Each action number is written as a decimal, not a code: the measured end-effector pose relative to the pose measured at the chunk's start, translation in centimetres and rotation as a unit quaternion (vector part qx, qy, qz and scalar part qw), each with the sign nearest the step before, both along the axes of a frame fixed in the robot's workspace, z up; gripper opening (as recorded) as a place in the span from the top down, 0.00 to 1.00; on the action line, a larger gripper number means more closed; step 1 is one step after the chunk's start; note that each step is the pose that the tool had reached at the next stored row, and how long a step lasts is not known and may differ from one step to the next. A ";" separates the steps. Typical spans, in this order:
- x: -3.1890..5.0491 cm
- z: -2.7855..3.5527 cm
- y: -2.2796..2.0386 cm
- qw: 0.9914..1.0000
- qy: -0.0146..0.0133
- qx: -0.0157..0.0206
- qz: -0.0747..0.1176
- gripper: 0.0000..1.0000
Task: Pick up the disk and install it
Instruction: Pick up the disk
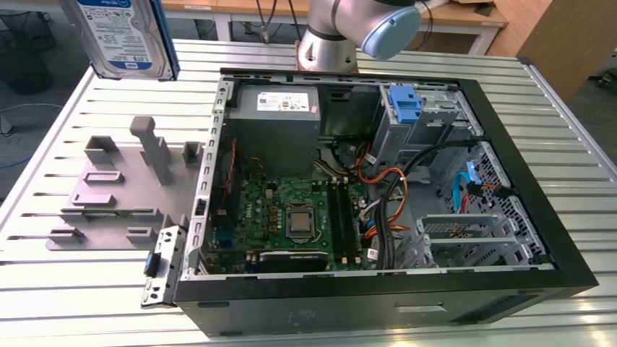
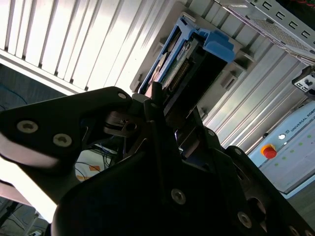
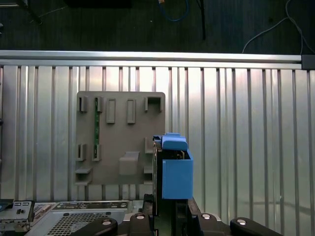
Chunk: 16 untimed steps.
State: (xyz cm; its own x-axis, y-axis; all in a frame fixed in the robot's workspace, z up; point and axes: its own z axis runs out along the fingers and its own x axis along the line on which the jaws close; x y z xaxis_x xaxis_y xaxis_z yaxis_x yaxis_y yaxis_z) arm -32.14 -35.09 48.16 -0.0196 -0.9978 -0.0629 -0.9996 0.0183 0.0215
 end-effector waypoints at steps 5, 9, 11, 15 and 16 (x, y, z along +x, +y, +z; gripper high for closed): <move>0.62 -0.01 0.00 1.000 0.000 0.000 0.000 0.65; 1.43 -0.06 0.00 1.000 0.000 0.000 0.000 0.65; 1.89 -0.15 0.00 1.000 0.000 0.000 0.000 0.65; 2.98 -0.25 0.00 1.000 0.000 0.000 0.000 0.65; 3.31 -0.26 0.00 1.000 0.000 0.000 0.000 0.65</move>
State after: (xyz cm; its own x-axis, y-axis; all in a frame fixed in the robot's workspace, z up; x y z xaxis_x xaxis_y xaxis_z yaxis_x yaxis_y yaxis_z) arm -28.83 -35.09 47.90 -0.0196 -0.9978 -0.0628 -0.9996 0.0183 0.0216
